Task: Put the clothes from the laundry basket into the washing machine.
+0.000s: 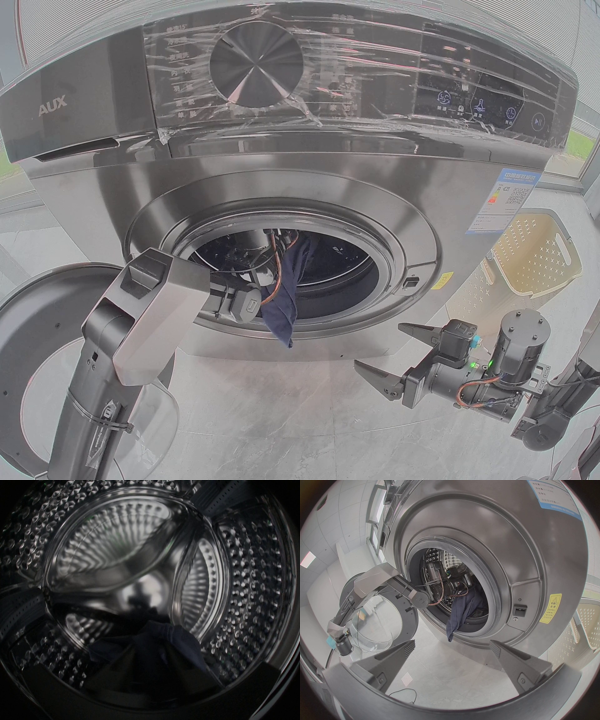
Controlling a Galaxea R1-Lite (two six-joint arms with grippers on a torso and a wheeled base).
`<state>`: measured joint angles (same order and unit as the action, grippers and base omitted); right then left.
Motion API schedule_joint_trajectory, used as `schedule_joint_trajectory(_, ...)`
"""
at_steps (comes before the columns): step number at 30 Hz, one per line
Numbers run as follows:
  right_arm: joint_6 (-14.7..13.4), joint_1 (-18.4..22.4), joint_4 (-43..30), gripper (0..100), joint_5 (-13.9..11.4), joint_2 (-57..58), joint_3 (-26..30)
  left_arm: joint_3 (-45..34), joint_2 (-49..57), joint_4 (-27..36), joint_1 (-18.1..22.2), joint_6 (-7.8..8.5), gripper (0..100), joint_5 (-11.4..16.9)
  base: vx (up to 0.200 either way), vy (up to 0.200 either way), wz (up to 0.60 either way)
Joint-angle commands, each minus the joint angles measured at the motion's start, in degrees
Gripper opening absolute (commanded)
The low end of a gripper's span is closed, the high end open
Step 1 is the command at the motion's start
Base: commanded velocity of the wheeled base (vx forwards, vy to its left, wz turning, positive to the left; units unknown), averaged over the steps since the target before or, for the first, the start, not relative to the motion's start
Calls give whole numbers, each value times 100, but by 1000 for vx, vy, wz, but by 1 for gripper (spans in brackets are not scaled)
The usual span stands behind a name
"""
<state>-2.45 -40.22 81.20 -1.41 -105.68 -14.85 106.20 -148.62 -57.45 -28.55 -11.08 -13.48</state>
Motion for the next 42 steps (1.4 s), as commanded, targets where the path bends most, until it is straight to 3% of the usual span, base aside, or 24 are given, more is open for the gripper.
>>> schedule_joint_trajectory(1,-1,-13,1,100,-8,-23,8,-715,272,85,-89,1,100,-14,0,0,0)
schedule_joint_trajectory(7,-1,-30,1,100,-8,-32,17,-2244,1423,938,-371,36,100,-5,0,0,0)
schedule_joint_trajectory(14,-10,-92,1,100,1,-67,8,-3018,1845,1694,-467,176,100,-5,0,0,0)
schedule_joint_trajectory(29,-19,-109,1,100,10,-67,8,-3106,1001,1351,-379,238,100,127,0,0,0)
schedule_joint_trajectory(30,-19,-109,1,100,10,-67,8,-3009,905,1325,-362,247,0,127,0,0,0)
schedule_joint_trajectory(39,-19,-109,1,100,10,-76,-1,-2622,799,1219,-248,220,0,127,0,0,0)
schedule_joint_trajectory(40,-19,-109,1,100,10,-84,-1,-2561,817,1201,-256,176,0,135,0,0,0)
schedule_joint_trajectory(42,-19,-109,1,100,10,-102,-1,-2394,817,1184,-283,-70,0,135,0,0,0)
